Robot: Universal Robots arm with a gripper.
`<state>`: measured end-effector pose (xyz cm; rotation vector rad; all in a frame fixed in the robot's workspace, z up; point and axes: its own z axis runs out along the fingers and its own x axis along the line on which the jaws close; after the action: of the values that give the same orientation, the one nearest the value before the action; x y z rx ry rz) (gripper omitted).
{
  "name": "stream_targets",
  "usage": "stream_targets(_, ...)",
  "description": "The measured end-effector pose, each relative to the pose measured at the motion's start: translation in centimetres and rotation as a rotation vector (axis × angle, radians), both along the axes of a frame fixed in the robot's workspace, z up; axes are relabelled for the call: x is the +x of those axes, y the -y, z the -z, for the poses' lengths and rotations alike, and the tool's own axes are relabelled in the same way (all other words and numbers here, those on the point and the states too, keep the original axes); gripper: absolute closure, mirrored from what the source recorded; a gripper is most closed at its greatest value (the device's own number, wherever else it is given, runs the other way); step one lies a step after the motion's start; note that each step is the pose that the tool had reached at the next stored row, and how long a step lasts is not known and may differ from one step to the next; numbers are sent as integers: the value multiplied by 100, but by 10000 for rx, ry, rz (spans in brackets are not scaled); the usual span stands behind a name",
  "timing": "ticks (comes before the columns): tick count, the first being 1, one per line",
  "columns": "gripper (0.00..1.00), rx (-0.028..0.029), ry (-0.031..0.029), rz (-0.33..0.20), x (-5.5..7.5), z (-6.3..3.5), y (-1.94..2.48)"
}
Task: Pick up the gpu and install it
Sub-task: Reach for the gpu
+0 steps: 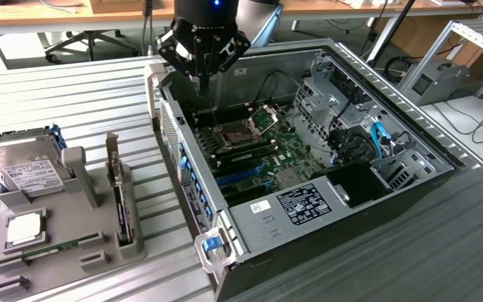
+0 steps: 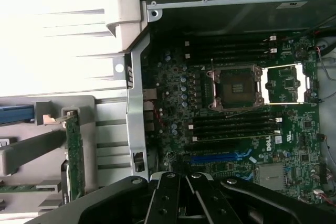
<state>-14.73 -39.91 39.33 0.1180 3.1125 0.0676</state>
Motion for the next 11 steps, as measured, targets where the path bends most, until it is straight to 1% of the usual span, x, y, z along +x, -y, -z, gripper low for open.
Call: stream_targets(11, 89, 0, 0, 0, -28, 0, 0)
